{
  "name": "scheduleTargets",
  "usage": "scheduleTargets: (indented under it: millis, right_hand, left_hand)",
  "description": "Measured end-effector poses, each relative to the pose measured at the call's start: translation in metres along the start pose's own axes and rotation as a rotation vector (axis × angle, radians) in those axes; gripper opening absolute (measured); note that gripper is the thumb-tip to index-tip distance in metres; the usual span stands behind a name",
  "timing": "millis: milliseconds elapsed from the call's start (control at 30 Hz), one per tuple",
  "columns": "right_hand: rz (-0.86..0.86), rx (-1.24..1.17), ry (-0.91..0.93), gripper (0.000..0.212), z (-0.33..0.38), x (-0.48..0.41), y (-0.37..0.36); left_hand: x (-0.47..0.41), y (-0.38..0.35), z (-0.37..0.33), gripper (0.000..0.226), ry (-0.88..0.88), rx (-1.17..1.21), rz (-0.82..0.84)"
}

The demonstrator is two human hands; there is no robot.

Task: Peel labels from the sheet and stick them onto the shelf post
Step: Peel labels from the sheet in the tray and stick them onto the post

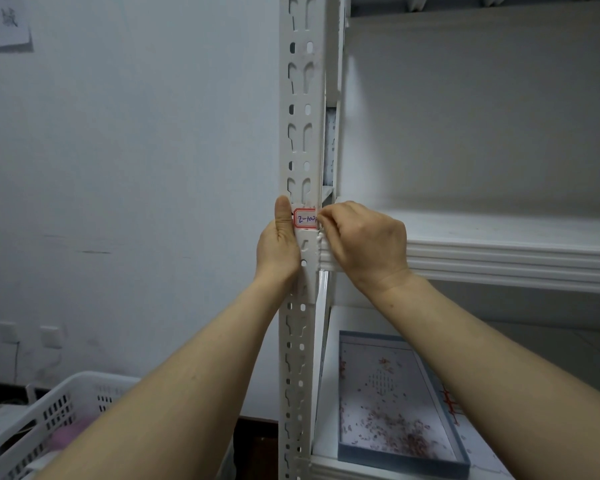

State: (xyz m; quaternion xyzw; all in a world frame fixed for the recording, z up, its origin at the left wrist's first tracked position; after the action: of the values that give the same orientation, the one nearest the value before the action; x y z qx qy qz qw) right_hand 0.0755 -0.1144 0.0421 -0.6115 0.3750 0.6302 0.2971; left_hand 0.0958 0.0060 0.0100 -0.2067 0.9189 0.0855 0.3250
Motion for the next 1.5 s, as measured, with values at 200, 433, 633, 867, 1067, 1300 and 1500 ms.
scheduleTargets:
  millis: [200,433,633,867,1067,1300,1500]
  right_hand:
    - [0.014,-0.011,-0.022,0.027,0.002,0.000,0.002]
    - [0.077,-0.035,-0.214,0.015,-0.002,-0.012,0.005]
    - [0.295,-0.341,-0.456,0.018,-0.017,-0.010,0.007]
    - [0.415,-0.926,-0.875,0.019,-0.019,-0.002,0.033]
    - [0.600,-1.097,-1.242,0.021,-0.022,0.038,0.042]
    - [0.683,-1.321,-1.709,0.014,-0.040,0.096,0.044]
    - [0.709,-1.425,-1.866,0.012,-0.058,0.133,0.045]
  left_hand:
    - [0.001,0.000,-0.001,0.064,0.016,0.016,-0.005]
    - [0.001,0.000,-0.002,0.068,0.000,0.004,-0.013]
    - [-0.001,0.002,0.001,0.069,-0.002,0.010,-0.003]
    - [0.005,0.004,-0.010,0.059,0.085,-0.053,0.037]
    - [0.035,0.015,-0.009,0.048,-0.020,-0.350,-0.212]
    - [0.094,-0.024,-0.031,0.021,-0.501,-0.165,0.042]
    - [0.106,-0.057,0.011,0.020,0.118,0.048,0.202]
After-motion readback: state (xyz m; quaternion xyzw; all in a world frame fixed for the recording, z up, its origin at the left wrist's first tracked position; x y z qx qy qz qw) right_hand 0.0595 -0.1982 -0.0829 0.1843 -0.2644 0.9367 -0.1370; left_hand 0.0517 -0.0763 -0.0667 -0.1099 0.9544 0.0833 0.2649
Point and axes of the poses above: each hand's wrist, its own x-axis away from the middle knuckle, its own y-axis out of the back of the hand, z = x × y, the point moved 5 cm from there along -x, towards the middle knuckle, and after that the axes turned 10 degrees about -y, right-handed, at the moved point
